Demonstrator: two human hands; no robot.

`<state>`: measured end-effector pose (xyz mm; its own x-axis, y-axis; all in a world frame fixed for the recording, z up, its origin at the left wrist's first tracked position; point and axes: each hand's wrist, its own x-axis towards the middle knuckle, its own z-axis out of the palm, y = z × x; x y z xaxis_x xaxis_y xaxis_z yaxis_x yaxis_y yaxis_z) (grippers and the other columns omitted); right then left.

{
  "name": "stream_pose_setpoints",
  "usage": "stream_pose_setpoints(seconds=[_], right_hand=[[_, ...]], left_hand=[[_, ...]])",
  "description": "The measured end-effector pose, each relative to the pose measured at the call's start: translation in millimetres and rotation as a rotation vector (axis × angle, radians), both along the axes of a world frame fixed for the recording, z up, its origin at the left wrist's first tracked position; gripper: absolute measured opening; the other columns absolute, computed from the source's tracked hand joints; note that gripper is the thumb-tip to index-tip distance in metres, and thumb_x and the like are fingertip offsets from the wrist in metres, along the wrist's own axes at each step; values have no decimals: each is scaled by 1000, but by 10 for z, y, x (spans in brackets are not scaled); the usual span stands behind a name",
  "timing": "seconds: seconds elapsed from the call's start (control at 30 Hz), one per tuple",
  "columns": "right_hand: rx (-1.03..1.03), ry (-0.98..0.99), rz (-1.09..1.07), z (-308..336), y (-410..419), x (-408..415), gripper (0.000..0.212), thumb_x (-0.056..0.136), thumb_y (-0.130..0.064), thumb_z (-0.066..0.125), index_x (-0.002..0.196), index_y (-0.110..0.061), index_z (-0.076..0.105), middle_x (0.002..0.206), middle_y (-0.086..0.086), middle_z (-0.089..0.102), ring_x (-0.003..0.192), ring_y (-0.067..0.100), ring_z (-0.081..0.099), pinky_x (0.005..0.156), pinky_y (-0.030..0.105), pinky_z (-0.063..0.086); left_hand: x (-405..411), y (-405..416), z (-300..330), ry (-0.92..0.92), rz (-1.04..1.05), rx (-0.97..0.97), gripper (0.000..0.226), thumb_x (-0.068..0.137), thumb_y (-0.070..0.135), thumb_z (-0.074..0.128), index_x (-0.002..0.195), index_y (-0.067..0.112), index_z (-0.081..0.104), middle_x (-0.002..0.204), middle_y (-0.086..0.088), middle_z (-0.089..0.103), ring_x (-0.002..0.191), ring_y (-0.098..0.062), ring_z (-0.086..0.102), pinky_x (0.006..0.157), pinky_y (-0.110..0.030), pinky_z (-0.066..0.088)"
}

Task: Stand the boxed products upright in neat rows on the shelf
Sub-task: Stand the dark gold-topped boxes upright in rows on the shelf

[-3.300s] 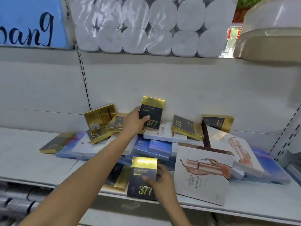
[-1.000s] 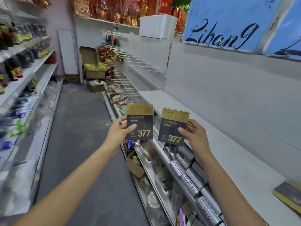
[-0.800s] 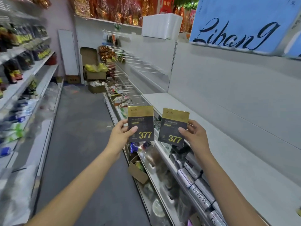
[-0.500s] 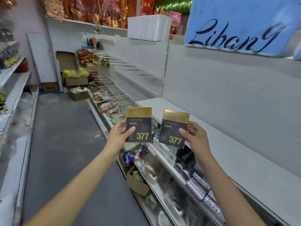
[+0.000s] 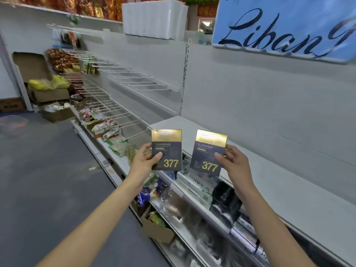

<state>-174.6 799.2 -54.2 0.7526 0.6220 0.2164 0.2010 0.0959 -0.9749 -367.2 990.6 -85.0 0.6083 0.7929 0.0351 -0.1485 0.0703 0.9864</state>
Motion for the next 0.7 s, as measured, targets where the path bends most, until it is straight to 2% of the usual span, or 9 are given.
stream_pose_setpoints(seconds=[0.07,0.13,0.27,0.33,0.4,0.47,0.53,0.6,0.7], right_hand=[[2,-8,-15,-24,186,200,33,91,-7,70,123,-14,65,107,-1,77,97,19,74,83,29,56],[7,-8,-30,-43,381,411,32,91,-8,71,122,-15,66,106,1,78,96,20,74,82,29,55],[11,1,-45,-61,781,815,22,94,-13,68,115,-17,68,99,-3,79,89,15,75,73,22,55],[5,10,-60,-79,985,1015,17,96,-13,66,112,-16,68,95,-5,79,86,12,75,69,19,54],[-12,22,-76,-97,1174,1185,17,95,-14,66,113,-14,67,98,-3,79,88,13,75,71,21,54],[-20,38,-103,-132,1322,1339,21,94,-13,68,114,-13,67,104,1,78,93,19,75,75,28,56],[-25,63,-151,-204,1456,1488,21,92,-10,70,112,-11,67,106,4,77,96,26,74,78,38,59],[-46,75,-197,-272,1576,1606,21,90,-9,71,111,-13,68,108,5,74,101,29,71,84,47,58],[-91,53,-260,-341,1759,1770,19,89,-12,73,106,-19,70,106,0,73,105,23,68,90,48,58]], left_hand=[[199,206,-7,-4,-18,-7,36,95,8,65,129,19,54,103,2,79,91,-12,76,75,-24,58],[416,421,-12,-7,-27,-25,38,95,8,65,129,20,54,106,-1,78,95,-16,75,80,-30,57],[862,879,-4,16,-66,-23,31,98,6,61,123,25,57,100,3,79,91,-15,75,76,-27,56],[1073,1117,-6,37,-74,-31,30,99,5,60,126,18,57,103,-2,79,97,-25,73,87,-41,58],[1246,1340,-31,48,-71,-43,29,99,4,58,127,14,57,111,-12,76,101,-31,71,98,-51,53],[1404,1527,-54,51,-71,-46,25,100,5,58,119,20,60,109,-12,76,100,-31,71,97,-48,51],[1587,1706,-85,41,-79,-45,24,100,5,58,116,22,60,103,-9,77,93,-28,72,87,-40,56],[1787,1884,-108,33,-104,-49,25,99,3,58,118,18,60,101,-5,77,84,-20,73,71,-29,60],[2123,2190,-160,55,-158,-12,25,98,3,60,122,9,61,103,-3,77,86,-17,73,70,-26,59]])
